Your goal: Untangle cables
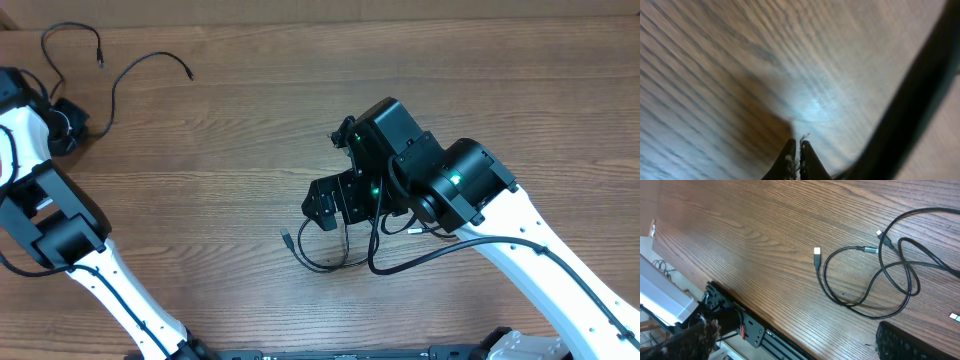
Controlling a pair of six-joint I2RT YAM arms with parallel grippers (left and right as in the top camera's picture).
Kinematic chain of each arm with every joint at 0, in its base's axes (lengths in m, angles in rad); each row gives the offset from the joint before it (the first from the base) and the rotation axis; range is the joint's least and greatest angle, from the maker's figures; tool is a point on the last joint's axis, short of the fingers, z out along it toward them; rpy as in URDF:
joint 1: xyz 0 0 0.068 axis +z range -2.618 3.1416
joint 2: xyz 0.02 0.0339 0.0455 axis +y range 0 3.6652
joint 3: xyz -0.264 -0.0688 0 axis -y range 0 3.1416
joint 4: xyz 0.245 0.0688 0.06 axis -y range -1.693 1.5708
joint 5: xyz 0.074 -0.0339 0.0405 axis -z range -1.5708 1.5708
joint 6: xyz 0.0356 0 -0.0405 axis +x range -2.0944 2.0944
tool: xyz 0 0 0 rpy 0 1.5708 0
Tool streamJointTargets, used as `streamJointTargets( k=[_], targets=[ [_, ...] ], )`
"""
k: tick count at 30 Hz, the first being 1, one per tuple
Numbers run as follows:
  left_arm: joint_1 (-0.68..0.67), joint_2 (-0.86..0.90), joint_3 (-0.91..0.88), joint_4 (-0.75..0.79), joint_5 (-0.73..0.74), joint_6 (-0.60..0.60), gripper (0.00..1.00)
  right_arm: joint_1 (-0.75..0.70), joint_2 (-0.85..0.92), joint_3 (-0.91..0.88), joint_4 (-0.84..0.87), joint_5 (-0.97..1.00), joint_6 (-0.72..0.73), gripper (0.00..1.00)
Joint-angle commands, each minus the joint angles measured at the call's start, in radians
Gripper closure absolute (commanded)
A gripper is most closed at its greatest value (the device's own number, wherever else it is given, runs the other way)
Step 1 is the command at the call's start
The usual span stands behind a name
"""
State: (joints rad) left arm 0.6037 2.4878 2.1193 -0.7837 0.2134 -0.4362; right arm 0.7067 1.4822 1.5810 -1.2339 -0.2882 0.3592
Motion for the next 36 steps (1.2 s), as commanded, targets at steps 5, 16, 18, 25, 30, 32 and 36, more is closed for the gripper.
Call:
streamJointTargets(
  k=[5, 16, 18, 25, 30, 32, 36],
  targets=[
    [0.053, 0.003, 0.145, 0.196, 0.566, -0.591, 0.96, -0.002, 0.000, 0.009, 0.011, -0.005, 0.009, 0.00],
    [0.024, 0.003, 0.142, 0.063, 0.335, -0.219, 0.21, -0.002, 0.000, 0.008, 0.021, -0.005, 0.008, 0.00],
    [0.024, 0.003, 0.142, -0.009, 0.203, -0.136, 0.21, -0.002, 0.000, 0.009, 0.021, -0.005, 0.008, 0.00],
    [0.070, 0.001, 0.159, -0.178, 0.034, -0.058, 0.01, -0.002, 0.000, 0.008, 0.021, -0.001, 0.008, 0.00],
    [0.119, -0.020, 0.227, -0.238, 0.147, -0.110, 0.01, -0.002, 0.000, 0.009, 0.021, 0.000, 0.008, 0.00],
    [0.134, -0.037, 0.256, -0.259, 0.153, -0.125, 0.00, -0.002, 0.000, 0.009, 0.021, 0.000, 0.008, 0.00],
    [0.138, -0.075, 0.268, -0.276, 0.223, -0.084, 0.00, -0.002, 0.000, 0.009, 0.021, -0.001, 0.008, 0.00]
  ],
)
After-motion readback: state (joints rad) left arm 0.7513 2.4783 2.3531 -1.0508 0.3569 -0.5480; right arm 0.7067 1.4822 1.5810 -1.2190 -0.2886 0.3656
